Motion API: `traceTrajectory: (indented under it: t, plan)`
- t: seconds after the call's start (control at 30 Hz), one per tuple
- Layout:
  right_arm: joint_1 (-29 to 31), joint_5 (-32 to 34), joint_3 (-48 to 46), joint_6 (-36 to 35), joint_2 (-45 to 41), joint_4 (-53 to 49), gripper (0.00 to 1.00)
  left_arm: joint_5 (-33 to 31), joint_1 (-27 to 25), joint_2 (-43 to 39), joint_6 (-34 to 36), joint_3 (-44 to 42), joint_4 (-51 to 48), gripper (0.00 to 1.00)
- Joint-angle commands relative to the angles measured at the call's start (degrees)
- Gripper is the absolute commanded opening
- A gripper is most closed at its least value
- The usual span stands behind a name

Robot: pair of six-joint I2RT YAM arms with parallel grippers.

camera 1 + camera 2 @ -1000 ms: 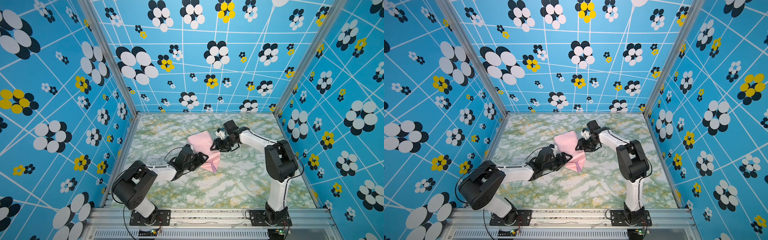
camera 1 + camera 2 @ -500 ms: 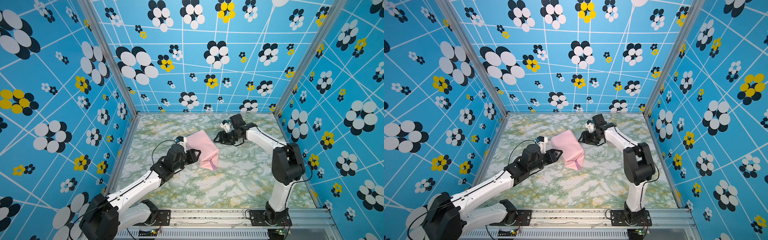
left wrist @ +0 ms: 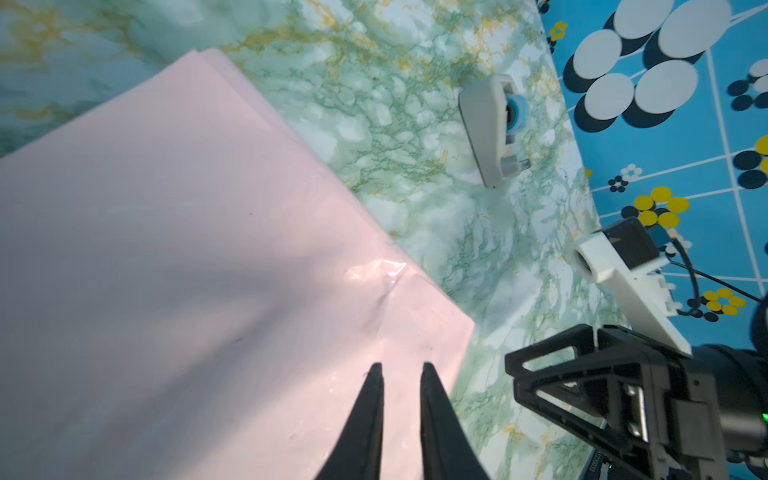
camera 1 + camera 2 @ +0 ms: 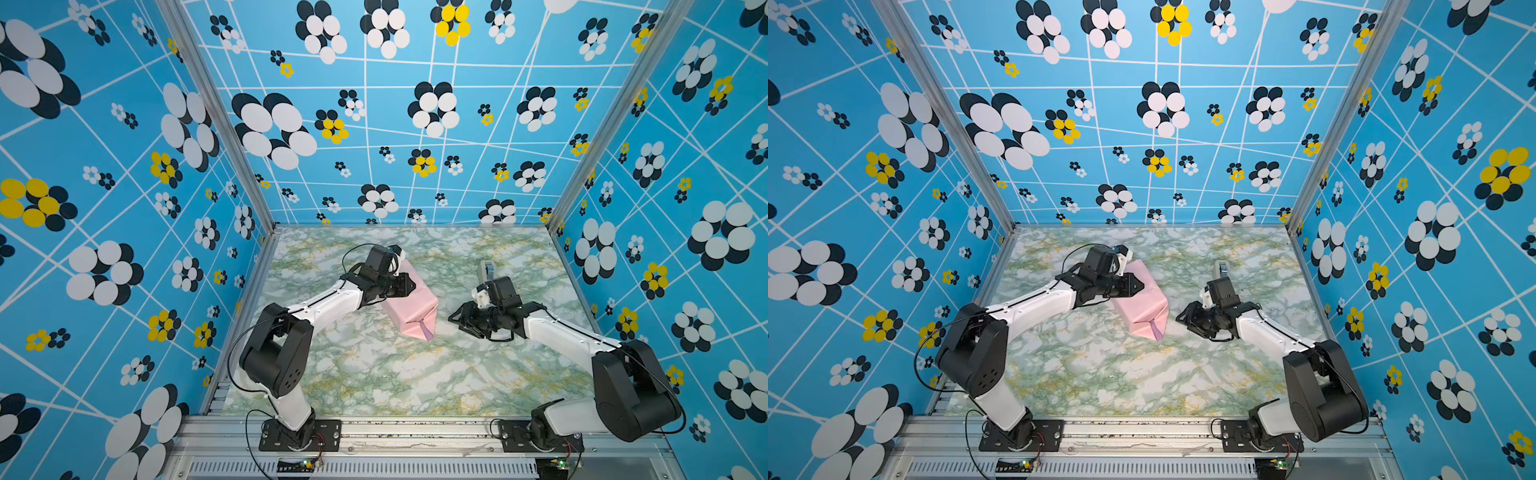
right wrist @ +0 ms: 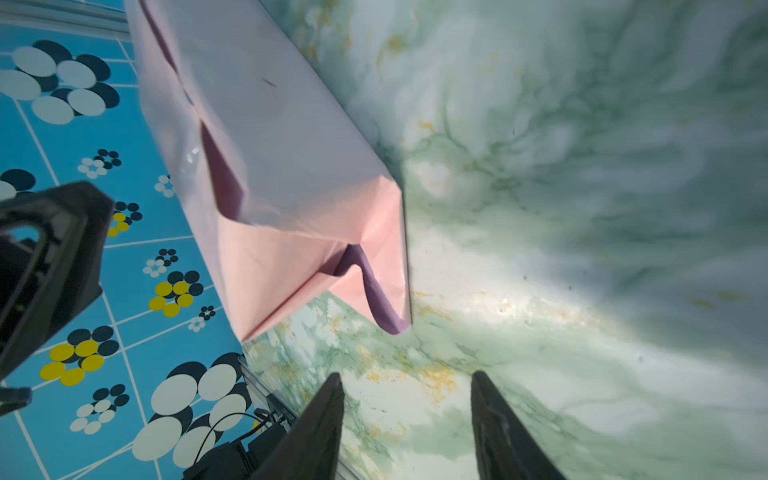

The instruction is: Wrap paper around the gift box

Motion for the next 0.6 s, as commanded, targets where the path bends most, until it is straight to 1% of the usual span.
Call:
traceTrajectory:
  t: [0.0, 0.17, 0.27, 0.47, 0.57]
  plan:
    - [2.46, 0.79, -2.2, 9.07, -0.84, 7.32, 0.51, 3.7, 1.51, 2.32, -0.01, -1.44, 1.39, 0.2]
    - [6.7, 2.57, -4.56, 16.87, 2.51, 11.77, 0.54, 4.46, 1.9, 3.26, -2.72, -5.75, 5.84, 0.2]
    - [8.21, 4.11, -4.56, 19.97, 5.15, 13.78, 0.55, 4.73, 1.9, 3.53, -3.34, -7.51, 7.11, 0.2]
    - [8.6, 6.34, -3.72, 20.9, 9.88, 15.85, 0.54, 5.01, 2.25, 3.84, -4.13, -8.77, 9.1, 0.2]
    - [8.83, 6.17, -3.6, 21.06, 12.19, 18.14, 0.53, 5.09, 2.46, 4.05, -4.49, -8.96, 9.93, 0.2]
